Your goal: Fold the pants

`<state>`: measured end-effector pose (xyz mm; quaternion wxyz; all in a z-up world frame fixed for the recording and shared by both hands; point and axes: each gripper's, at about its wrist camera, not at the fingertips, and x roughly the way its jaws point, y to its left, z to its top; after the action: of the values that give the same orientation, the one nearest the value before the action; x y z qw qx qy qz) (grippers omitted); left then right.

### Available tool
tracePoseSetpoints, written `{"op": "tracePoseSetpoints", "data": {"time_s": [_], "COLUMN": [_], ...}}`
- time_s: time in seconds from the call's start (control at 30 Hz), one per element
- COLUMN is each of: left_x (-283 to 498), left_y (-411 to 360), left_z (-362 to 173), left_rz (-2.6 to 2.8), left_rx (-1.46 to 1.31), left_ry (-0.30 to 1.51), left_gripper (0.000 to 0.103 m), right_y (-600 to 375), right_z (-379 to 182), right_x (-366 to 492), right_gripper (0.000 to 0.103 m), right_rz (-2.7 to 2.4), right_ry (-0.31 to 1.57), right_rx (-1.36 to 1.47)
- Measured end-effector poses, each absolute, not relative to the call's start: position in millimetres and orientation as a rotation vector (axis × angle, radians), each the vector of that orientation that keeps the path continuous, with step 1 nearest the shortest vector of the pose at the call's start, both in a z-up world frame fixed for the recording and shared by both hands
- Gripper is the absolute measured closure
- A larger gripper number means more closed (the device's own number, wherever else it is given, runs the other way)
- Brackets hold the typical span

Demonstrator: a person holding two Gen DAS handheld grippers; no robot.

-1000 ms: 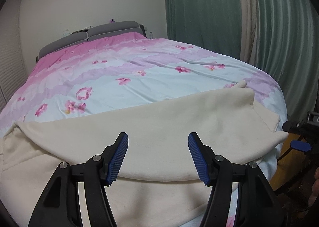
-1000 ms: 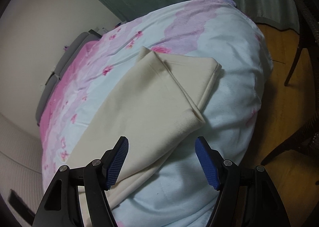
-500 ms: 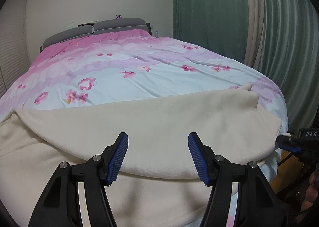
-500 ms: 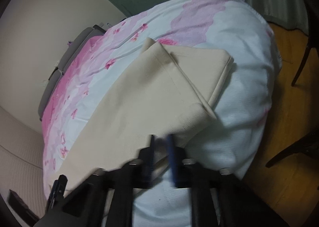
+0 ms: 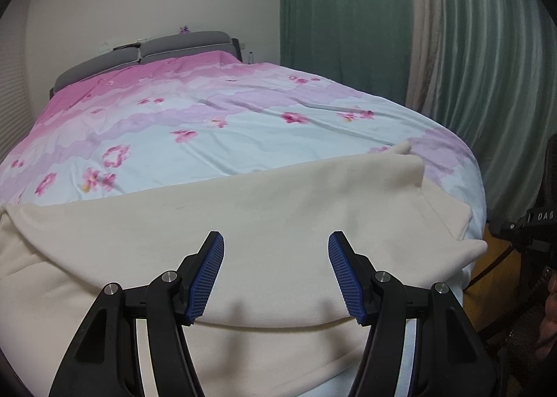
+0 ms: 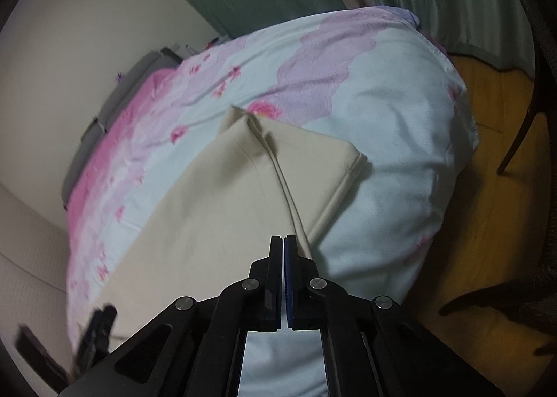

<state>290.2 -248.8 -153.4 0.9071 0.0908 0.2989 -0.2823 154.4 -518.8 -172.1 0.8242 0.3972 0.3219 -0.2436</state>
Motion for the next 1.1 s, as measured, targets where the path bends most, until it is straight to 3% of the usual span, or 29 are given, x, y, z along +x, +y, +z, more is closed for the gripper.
{"op": "tracePoseSetpoints", "data": {"time_s": [0.03,0.1,0.13,0.17,0.47,0.8,0.83,0.87,0.93,1.0,1.1], "left_x": [290,295,300,304,355,411,414,418,421,424,429], "left_y": [-253,-265,-274,-283,-393,-458,-457,-458,-457,-456,-453], "left_z": [-153,-152,-150,-147,-122,-165,-169,-174,-185,-195,-205], "left_rz": [-0.599,-0.665,-0.715,-0.765,-1.214,-1.315,-1.316,-1.321,-1.317,-1.303,-1.299], "left_rx": [0.199,0.231,0.244,0.268,0.571,0.688,0.687,0.689,0.707,0.718,0.684], "left_ry": [0.616,0.622,0.629,0.628,0.511,0.58,0.595,0.618,0.642,0.662,0.692], "left_gripper": [0.041,0.041,0.041,0.041,0.042,0.051,0.051,0.052,0.053,0.073,0.089], "right_y": [-517,-510,-507,-505,-507,-514,-515,-516,-516,-515,-513], "right_z": [-174,-179,-181,-182,-194,-222,-225,-227,-229,-226,-216], "right_x": [153,152,149,147,148,173,174,175,179,179,182], "right_gripper": [0.095,0.07,0.053,0.05,0.049,0.05,0.06,0.077,0.09,0.092,0.093], "right_rz": [-0.514,-0.511,-0.513,-0.52,-0.584,-0.555,-0.548,-0.538,-0.507,-0.499,-0.488], "right_ry": [0.685,0.691,0.683,0.671,0.633,0.699,0.699,0.693,0.69,0.679,0.662], "right_rx": [0.851,0.887,0.903,0.912,1.047,1.115,1.123,1.129,1.13,1.109,1.062]}}
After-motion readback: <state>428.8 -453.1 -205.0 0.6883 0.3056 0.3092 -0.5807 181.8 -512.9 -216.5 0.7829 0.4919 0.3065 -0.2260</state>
